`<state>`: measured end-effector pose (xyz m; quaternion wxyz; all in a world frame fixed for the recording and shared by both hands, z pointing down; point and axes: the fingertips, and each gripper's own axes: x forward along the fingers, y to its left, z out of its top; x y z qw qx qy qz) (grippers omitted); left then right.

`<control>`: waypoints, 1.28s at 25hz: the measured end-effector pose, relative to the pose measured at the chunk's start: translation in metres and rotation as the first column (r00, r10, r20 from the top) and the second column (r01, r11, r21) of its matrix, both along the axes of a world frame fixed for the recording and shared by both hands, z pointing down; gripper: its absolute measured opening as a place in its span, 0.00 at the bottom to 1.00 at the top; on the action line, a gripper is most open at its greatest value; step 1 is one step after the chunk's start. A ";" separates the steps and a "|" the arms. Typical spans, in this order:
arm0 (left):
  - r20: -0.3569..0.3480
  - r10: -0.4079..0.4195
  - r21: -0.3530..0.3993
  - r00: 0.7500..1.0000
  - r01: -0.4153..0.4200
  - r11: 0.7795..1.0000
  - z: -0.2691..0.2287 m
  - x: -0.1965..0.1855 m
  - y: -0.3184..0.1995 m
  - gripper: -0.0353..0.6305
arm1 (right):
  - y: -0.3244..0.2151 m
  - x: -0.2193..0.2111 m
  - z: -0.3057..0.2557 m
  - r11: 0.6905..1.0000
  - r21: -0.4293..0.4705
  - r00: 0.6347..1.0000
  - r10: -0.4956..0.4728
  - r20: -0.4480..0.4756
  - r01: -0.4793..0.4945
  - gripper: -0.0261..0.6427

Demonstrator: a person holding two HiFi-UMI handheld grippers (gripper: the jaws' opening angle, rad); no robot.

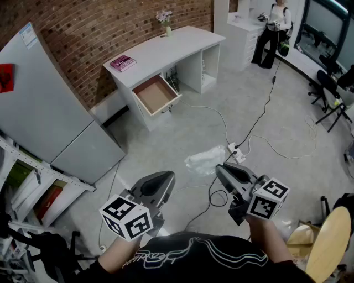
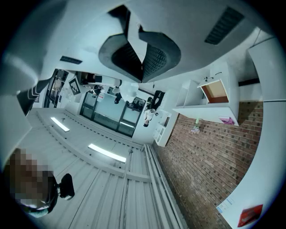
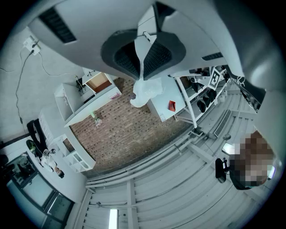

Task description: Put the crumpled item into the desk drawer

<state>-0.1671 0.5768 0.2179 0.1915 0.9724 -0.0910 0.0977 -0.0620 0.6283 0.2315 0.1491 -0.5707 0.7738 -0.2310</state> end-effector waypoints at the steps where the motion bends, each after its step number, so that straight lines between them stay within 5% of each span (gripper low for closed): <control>1: 0.003 -0.006 0.001 1.000 0.006 1.000 -0.003 0.000 0.000 0.09 | 0.000 0.000 0.001 1.000 -0.005 1.000 -0.003 -0.001 0.003 0.12; 20: 0.022 0.006 0.028 1.000 -0.006 1.000 -0.006 0.019 0.012 0.09 | 0.012 0.023 -0.008 1.000 0.020 0.998 0.017 -0.060 -0.015 0.12; 32: -0.029 -0.002 0.002 1.000 0.002 1.000 0.013 0.032 -0.042 0.09 | -0.043 0.035 0.005 1.000 0.008 0.995 0.022 -0.093 -0.021 0.12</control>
